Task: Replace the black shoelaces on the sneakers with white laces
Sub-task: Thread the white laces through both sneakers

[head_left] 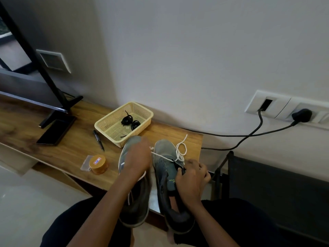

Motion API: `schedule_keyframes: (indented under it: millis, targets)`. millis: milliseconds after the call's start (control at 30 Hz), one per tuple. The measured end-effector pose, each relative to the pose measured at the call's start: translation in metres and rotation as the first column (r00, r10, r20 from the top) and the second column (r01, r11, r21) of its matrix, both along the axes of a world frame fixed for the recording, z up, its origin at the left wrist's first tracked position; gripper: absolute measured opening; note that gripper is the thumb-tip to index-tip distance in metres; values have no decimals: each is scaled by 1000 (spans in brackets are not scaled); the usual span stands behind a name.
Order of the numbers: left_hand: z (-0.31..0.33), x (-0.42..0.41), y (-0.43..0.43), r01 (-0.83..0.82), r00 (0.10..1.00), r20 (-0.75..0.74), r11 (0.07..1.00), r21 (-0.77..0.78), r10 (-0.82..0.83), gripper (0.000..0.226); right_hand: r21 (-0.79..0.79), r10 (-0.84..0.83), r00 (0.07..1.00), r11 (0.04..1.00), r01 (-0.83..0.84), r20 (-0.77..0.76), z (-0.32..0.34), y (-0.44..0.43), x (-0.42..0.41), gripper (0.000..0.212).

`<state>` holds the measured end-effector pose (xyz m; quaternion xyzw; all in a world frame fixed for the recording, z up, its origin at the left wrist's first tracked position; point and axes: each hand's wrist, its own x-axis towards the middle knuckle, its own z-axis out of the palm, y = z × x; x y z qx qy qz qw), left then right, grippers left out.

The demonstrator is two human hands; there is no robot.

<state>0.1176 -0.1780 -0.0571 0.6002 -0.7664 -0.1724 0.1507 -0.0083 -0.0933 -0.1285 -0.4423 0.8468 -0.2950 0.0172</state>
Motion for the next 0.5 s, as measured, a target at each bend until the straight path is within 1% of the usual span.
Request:
schedule_keyframes:
  millis: [67, 133, 167, 233, 300, 333, 367, 400, 433, 467, 500]
  targets:
    - [9, 12, -7, -101, 988, -115, 995, -8, 99, 4, -3, -6, 1000, 1000, 6, -4, 0, 0, 1, 17]
    - [12, 21, -11, -162, 966, -207, 986, -31, 152, 7, -2, -5, 1000, 1000, 5, 9, 0, 0, 2, 17]
    - [13, 23, -10, -170, 959, -236, 985, -40, 156, 7, 3, -1, 1000, 1000, 0, 19, 0, 0, 2, 17]
    - [10, 22, -8, -163, 959, -244, 984, -67, 143, 6, 39, 14, 999, 999, -15, 32, 3, 0, 1, 18]
    - [8, 18, -6, -135, 964, -241, 988, -73, 114, 5, 119, 27, 999, 992, -32, 39, 9, 0, -2, 23]
    - [7, 16, -6, -112, 958, -272, 992, -53, 93, 4, 151, 24, 998, 988, -33, 61, 15, -1, -4, 28]
    - [7, 14, -6, -80, 939, -336, 997, -19, 69, 4, 151, 20, 994, 988, -37, 112, 23, -4, -7, 30]
    - [9, 12, -6, -44, 906, -420, 999, 20, 48, 6, 106, 30, 980, 993, -52, 199, 35, -8, -11, 28]
    - [12, 10, -4, -5, 860, -510, 998, 64, 37, 8, 20, 70, 946, 997, -80, 316, 48, -13, -15, 22]
    - [16, 7, -1, 35, 803, -595, 994, 104, 34, 8, -71, 138, 888, 990, -119, 439, 62, -19, -20, 14]
    - [20, 4, 1, 75, 739, -673, 988, 136, 36, 8, -139, 216, 808, 976, -167, 549, 78, -25, -24, 11]
